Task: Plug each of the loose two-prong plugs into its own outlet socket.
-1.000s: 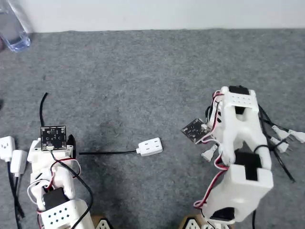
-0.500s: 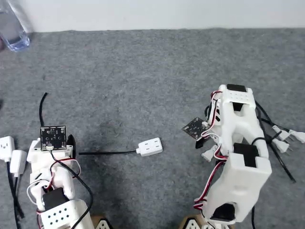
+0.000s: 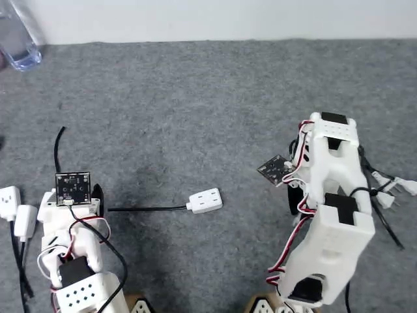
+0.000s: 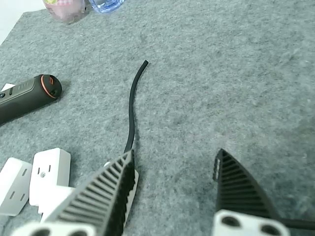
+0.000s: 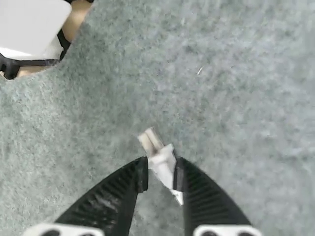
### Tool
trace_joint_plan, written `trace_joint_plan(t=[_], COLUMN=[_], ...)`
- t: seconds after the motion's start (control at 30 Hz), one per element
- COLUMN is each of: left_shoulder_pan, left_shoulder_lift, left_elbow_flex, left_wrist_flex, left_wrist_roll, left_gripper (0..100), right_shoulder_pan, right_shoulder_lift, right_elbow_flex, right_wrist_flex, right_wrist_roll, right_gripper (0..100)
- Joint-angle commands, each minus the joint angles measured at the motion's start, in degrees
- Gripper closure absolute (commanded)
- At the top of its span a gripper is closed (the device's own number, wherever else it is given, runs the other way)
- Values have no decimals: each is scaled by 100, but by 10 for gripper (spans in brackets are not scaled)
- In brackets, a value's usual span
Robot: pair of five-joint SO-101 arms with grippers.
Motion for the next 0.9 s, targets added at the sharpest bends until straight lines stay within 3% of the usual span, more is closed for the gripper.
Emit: trace_joint_plan(t=[0.0,0.87], left_shoulder_pan=[44,44], left_shoulder_lift=[-70,-70], left_elbow_flex=[-31,-31], left_wrist_flex=[-149,-141], left_wrist_roll=[44,44], left_gripper=[753,753], right_shoulder_pan=[66,180], right_shoulder_lift=[-40,347], right_elbow_flex=[-202,-167], right_wrist_flex=[119,110], right_wrist_roll=[97,70], right_gripper=[864,863])
